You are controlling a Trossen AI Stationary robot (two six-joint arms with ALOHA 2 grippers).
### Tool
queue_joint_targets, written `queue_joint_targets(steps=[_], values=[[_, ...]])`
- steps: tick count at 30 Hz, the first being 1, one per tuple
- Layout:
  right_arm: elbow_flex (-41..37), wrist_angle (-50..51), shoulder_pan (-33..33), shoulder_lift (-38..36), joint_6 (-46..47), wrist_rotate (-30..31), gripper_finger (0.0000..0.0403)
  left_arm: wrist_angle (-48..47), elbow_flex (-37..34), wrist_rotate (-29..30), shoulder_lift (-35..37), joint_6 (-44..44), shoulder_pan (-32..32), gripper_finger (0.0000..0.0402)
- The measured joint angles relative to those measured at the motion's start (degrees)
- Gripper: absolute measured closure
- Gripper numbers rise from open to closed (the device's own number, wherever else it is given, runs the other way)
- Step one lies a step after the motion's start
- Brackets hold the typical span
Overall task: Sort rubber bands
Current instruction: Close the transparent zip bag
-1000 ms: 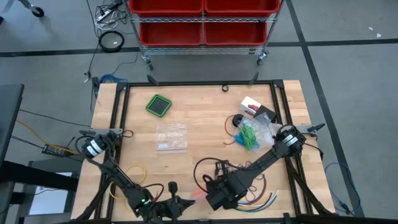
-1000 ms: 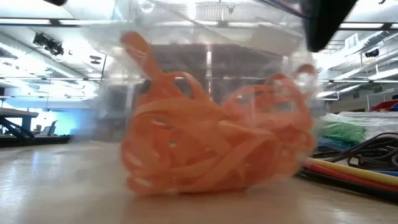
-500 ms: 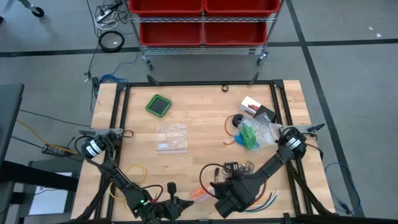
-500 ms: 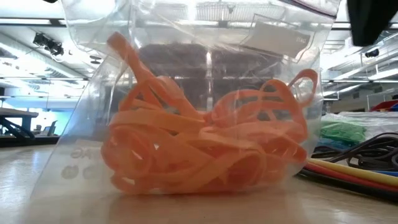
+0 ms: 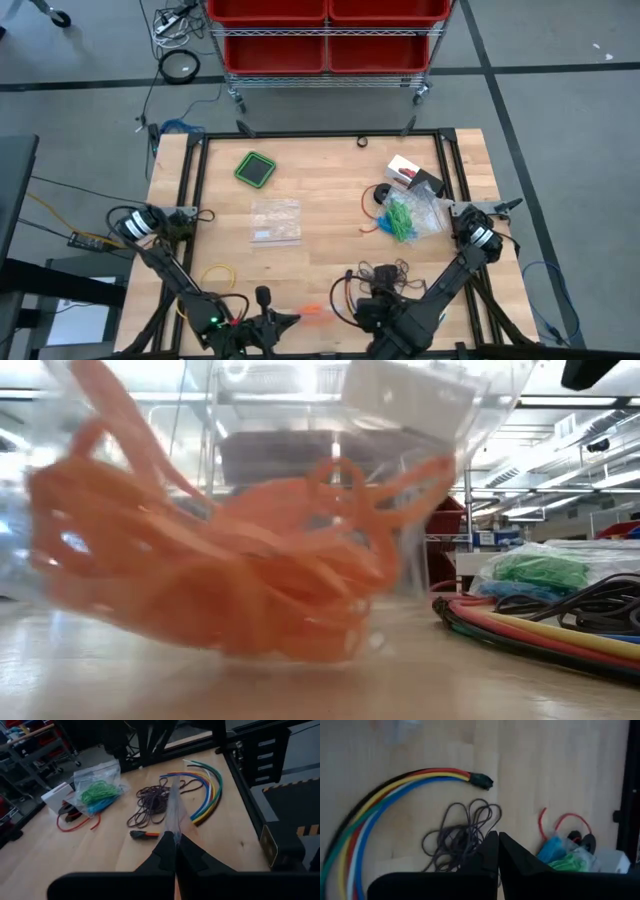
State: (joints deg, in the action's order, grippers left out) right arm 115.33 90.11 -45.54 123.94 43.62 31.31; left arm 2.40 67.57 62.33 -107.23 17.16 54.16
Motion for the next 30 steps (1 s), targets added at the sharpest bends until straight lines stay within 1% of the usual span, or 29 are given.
queue_joint_targets(steps=[4, 6, 8, 11, 14, 16, 18, 20, 22, 25, 28, 30], values=[[0.00, -0.67, -1.42, 0.00, 5.42, -0.23, 0.0403, -1.00, 0.00, 0.00, 0.71, 0.29, 0.65, 0.0398], [0.00, -4.78, -2.88, 0.00, 7.83, 1.40, 0.0403, -1.06, 0.00, 0.27, 0.71, 0.29, 0.82, 0.0398], [0.00, -11.56, -4.44, 0.00, 8.15, 3.70, 0.0403, -1.12, 0.00, 0.78, 0.71, 0.29, 0.79, 0.0398], [0.00, -17.58, -6.69, 0.00, 7.45, 8.97, 0.0403, -1.10, 0.00, 0.84, 0.71, 0.31, 0.77, 0.0398], [0.00, -18.64, -8.60, 0.00, 10.94, 15.81, 0.0403, -1.18, 0.20, 0.82, 0.72, -0.15, 0.75, 0.0398], [-0.94, -19.30, -9.82, -0.07, 14.11, 18.56, 0.0403, -1.23, 0.67, 0.82, 0.80, -0.56, 0.58, 0.0398], [-3.14, -19.88, -11.30, -0.04, 18.22, 20.76, 0.0403, -1.05, 0.99, 0.80, 0.91, -1.41, 0.36, 0.0398], [-6.33, -23.02, -13.06, 0.00, 22.48, 23.12, 0.0403, -1.10, 1.22, 0.78, 0.91, -1.76, 0.18, 0.0398], [-10.50, -28.57, -14.76, 0.00, 25.50, 24.49, 0.0403, -1.10, 1.22, 0.78, 0.91, -1.77, 0.01, 0.0398], [-17.18, -38.39, -16.85, 0.04, 27.21, 26.45, 0.0403, -1.10, 1.25, 0.76, 0.91, -1.79, -0.11, 0.0398], [-23.65, -46.77, -18.11, 0.04, 29.22, 30.88, 0.0403, -1.05, 1.28, 0.73, 0.91, -1.68, -0.16, 0.0398], [-27.22, -49.98, -18.34, 0.09, 31.04, 33.56, 0.0403, -0.75, 1.29, 0.69, 0.91, -1.70, -0.19, 0.0398]])
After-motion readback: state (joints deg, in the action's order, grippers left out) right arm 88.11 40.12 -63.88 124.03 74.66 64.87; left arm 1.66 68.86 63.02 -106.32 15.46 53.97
